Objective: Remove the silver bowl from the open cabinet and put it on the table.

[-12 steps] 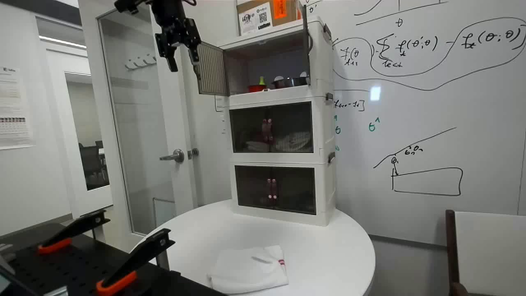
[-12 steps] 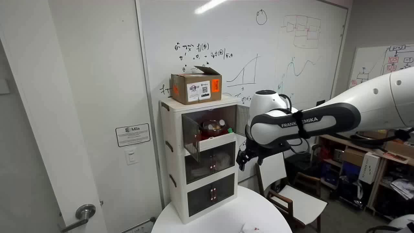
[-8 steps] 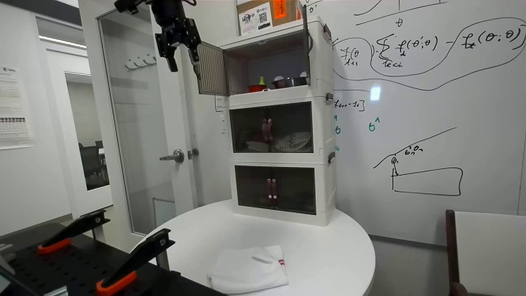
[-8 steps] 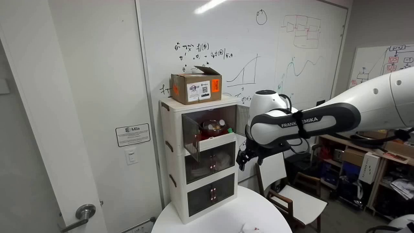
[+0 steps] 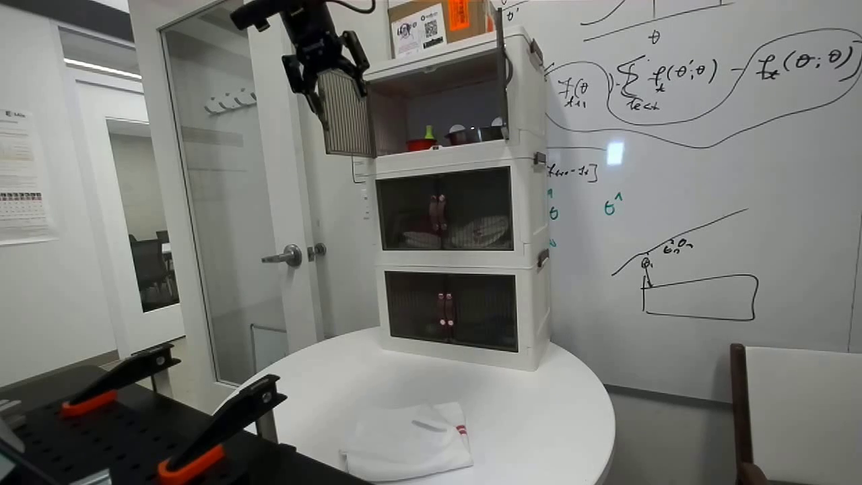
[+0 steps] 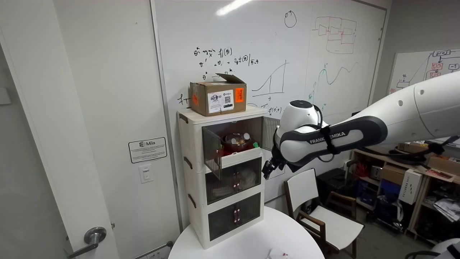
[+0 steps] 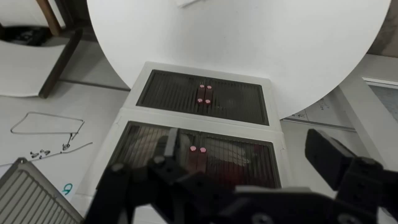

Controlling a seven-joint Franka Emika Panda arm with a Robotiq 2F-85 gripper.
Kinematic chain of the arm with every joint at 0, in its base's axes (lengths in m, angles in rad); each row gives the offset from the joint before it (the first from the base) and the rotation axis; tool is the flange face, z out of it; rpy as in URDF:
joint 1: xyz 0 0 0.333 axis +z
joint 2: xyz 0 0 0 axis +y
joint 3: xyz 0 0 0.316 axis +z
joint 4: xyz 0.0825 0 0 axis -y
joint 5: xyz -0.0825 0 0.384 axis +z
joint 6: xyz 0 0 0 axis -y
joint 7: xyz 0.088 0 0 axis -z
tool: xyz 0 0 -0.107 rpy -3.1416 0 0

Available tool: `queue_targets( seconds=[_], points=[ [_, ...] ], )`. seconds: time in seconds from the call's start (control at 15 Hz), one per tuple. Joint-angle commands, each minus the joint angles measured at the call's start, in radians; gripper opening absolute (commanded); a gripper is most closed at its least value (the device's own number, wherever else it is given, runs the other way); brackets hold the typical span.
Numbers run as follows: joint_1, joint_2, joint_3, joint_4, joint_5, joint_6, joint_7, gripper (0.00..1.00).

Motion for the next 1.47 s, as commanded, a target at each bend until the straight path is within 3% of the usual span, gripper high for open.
queue_targets(
  seconds=[0.0, 0.13, 0.33, 0.4, 0.67, 0.87, 1.13, 1.27, 1.4],
  points=[
    [0.030, 0.128, -0.050, 0.141, -0.028, 0.069, -0.179, 1.00],
    [0.039, 0.195, -0.052, 0.237, -0.020, 0.107, -0.225, 1.00],
    [0.022, 0.336, -0.032, 0.409, -0.060, 0.132, -0.182, 1.00],
    [0.029, 0.217, -0.040, 0.277, -0.036, 0.121, -0.193, 1.00],
    [0.026, 0.325, -0.036, 0.387, -0.044, 0.121, -0.193, 1.00],
    [0.026, 0.330, -0.036, 0.394, -0.045, 0.121, -0.193, 1.00],
    [0.020, 0.349, -0.037, 0.361, -0.088, 0.156, -0.094, 1.00],
    [0.021, 0.379, -0.041, 0.363, -0.033, 0.165, -0.087, 1.00],
    [0.024, 0.418, -0.041, 0.383, 0.033, 0.180, -0.164, 1.00]
  ],
)
